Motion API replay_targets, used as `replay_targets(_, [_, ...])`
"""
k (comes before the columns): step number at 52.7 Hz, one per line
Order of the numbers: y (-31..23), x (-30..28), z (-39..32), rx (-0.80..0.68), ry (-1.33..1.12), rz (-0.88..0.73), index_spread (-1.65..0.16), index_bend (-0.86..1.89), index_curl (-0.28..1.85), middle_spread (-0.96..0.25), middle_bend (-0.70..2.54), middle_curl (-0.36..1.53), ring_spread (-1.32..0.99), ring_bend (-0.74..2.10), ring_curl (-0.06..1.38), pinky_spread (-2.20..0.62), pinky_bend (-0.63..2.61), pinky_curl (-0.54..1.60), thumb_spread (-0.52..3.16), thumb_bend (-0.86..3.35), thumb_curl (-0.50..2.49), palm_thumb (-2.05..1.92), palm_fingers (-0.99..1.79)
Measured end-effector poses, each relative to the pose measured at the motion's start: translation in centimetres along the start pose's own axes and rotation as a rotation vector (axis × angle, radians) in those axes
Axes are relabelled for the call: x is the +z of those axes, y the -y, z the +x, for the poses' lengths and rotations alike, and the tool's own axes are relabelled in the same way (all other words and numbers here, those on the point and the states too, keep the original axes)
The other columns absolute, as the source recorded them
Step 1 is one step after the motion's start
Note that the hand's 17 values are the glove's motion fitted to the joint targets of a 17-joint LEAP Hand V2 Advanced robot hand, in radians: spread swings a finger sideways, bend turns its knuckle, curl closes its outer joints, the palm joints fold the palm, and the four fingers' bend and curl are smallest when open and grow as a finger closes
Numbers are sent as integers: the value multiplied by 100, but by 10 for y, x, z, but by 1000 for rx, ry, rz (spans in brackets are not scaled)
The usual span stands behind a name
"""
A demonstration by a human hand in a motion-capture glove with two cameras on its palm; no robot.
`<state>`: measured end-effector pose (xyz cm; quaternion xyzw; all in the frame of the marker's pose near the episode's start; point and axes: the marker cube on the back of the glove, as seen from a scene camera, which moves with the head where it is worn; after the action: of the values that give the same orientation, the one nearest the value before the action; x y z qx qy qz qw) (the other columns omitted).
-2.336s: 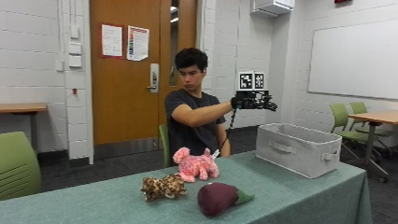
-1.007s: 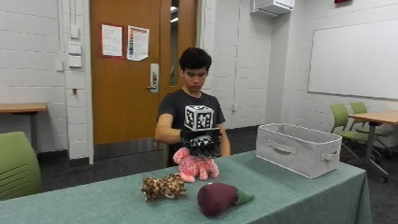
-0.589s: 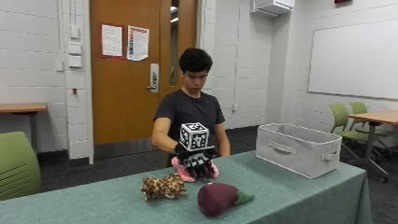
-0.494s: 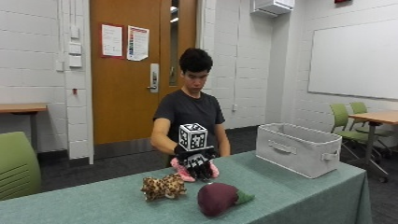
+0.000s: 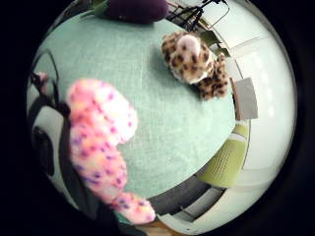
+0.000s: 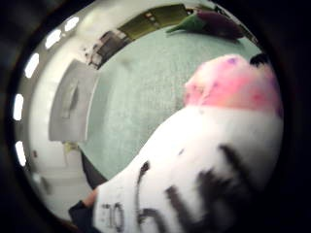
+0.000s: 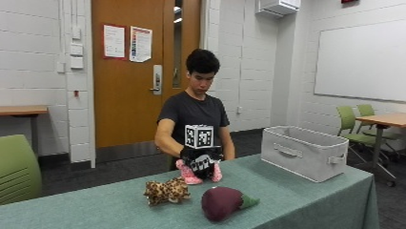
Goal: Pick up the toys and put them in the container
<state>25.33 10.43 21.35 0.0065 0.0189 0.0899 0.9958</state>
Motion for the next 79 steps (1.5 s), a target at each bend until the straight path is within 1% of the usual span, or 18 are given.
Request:
replay_targets(2, [4, 0, -1, -9, -9, -34, -37, 25, 47, -36, 52, 48, -51, 77, 40, -44, 74, 37, 98, 22, 46, 60, 122])
replay_targets(4, [8, -1, -2, -14, 2, -65, -38, 20, 47, -37, 63, 53, -49, 88, 44, -44, 73, 38, 94, 22, 48, 62, 134])
replay_targets(7, [13, -5, -4, -21, 37, -91, -39, 18, 48, -38, 72, 56, -48, 97, 48, -44, 74, 39, 89, 21, 51, 63, 134])
replay_targets(12, [23, -24, -11, -34, 70, -95, -41, 27, 54, -37, 83, 61, -45, 105, 51, -45, 74, 40, 82, 19, 56, 62, 135])
replay_targets(20, [44, -79, -31, -49, 124, -60, -40, 41, 64, -36, 91, 64, -42, 111, 53, -45, 77, 42, 72, 15, 63, 61, 131])
replay_targets(27, [71, -144, -54, -53, 136, 6, -38, 49, 72, -35, 95, 65, -40, 115, 54, -45, 79, 43, 66, 14, 69, 61, 128])
replay_targets(34, [101, -223, -105, -105, 177, 103, -36, 52, 77, -33, 98, 65, -39, 117, 54, -45, 81, 44, 62, 13, 75, 62, 125])
replay_targets(39, [115, -269, -159, -187, 189, 161, -35, 52, 81, -33, 99, 65, -38, 119, 53, -45, 82, 45, 61, 12, 78, 62, 123])
replay_targets(47, [113, -314, -261, -336, 190, 214, -34, 51, 85, -32, 101, 65, -37, 120, 53, -45, 83, 45, 59, 10, 83, 63, 122])
replay_targets(52, [103, -328, -318, -554, 250, 203, -34, 50, 87, -31, 102, 65, -37, 121, 52, -45, 84, 45, 59, 10, 86, 63, 121])
replay_targets(53, [101, -330, -332, -579, 257, 199, -34, 50, 88, -32, 102, 65, -37, 122, 52, -45, 83, 45, 59, 9, 87, 62, 121])
replay_targets(55, [102, -332, -355, -580, 262, 192, -34, 50, 89, -32, 102, 64, -37, 121, 52, -45, 84, 45, 59, 9, 88, 63, 121])
replay_targets(59, [113, -329, -384, -510, 220, 186, -34, 49, 91, -31, 103, 64, -37, 122, 52, -45, 83, 45, 59, 8, 90, 63, 121])
replay_targets(61, [117, -325, -399, -504, 184, 190, -34, 49, 91, -31, 103, 64, -37, 122, 51, -45, 84, 45, 59, 8, 91, 63, 121])
replay_targets(66, [120, -309, -445, -665, 43, 219, -34, 48, 94, -31, 102, 63, -37, 122, 51, -45, 84, 45, 59, 7, 94, 63, 120])
replay_targets(73, [114, -297, -490, -733, 154, 150, -34, 46, 96, -31, 103, 63, -37, 122, 50, -45, 83, 45, 60, 6, 98, 63, 120])
replay_targets(75, [115, -291, -496, -717, 139, 132, -35, 46, 97, -31, 103, 63, -37, 122, 50, -45, 83, 45, 60, 6, 98, 63, 120])
replay_targets(79, [119, -280, -508, -537, 98, 47, -35, 44, 98, -31, 104, 63, -37, 122, 50, -45, 83, 44, 61, 5, 100, 63, 119])
